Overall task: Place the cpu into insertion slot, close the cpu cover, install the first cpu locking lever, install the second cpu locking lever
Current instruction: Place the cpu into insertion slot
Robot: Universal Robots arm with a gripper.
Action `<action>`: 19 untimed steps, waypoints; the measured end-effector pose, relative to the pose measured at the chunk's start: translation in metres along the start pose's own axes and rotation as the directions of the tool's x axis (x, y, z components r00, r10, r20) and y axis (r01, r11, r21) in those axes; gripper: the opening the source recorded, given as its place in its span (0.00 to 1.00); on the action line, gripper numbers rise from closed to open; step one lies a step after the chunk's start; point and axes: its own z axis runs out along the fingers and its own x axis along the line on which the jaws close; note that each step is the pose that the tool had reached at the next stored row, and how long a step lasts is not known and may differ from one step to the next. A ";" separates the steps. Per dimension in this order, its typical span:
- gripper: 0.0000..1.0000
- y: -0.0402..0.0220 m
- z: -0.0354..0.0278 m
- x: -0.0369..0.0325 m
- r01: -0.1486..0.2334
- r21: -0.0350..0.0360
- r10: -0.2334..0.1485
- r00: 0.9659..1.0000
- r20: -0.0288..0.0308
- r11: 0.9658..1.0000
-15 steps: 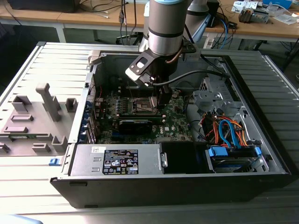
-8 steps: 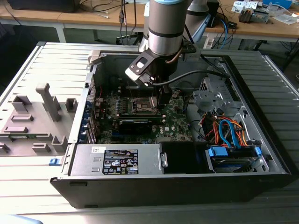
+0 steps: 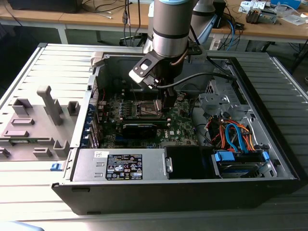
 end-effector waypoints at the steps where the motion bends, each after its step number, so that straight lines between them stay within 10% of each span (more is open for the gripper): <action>1: 0.55 0.0000 0.0000 0.0000 -0.001 0.000 0.001 1.000 0.000 1.000; 19: 0.55 0.0000 0.0001 0.0000 -0.017 0.000 0.017 1.000 0.001 1.000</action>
